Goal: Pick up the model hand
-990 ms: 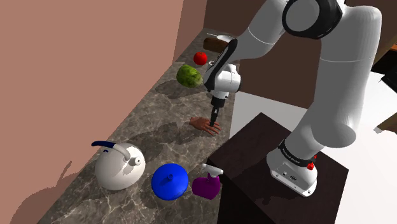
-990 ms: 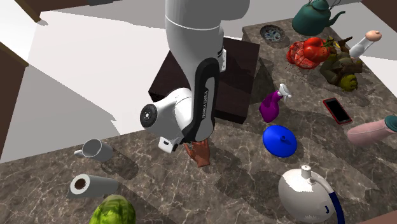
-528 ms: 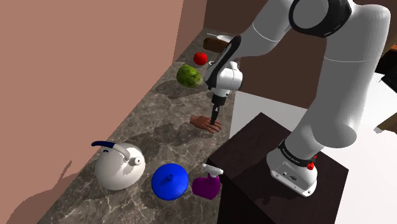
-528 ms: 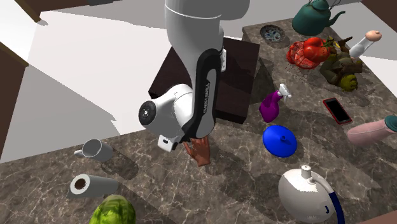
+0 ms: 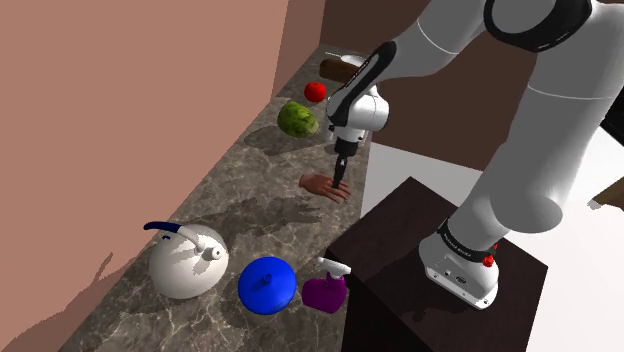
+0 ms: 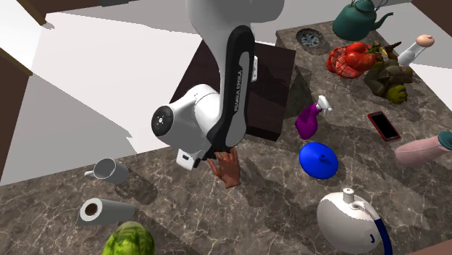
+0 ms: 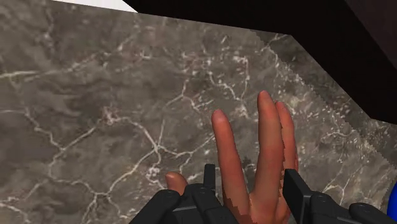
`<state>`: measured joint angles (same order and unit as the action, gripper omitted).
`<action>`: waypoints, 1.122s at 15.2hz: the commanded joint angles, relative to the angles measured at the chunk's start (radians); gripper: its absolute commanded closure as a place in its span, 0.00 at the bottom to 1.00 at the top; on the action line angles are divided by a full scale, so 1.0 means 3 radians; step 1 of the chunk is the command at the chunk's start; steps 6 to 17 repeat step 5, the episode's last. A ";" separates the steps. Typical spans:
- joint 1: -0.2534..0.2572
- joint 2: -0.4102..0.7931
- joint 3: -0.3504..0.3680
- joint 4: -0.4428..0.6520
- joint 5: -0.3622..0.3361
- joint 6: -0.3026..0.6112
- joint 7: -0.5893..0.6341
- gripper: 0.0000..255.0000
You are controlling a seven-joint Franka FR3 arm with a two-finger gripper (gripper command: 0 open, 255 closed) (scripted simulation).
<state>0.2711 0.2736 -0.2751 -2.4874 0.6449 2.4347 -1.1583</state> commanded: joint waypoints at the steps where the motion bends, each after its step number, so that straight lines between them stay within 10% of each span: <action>1: 0.0018 -0.0113 -0.0039 -0.0036 -0.0092 -0.0055 0.0078 1.00; 17: 0.0033 -0.0224 -0.0072 -0.0057 -0.0190 -0.0119 0.0166 1.00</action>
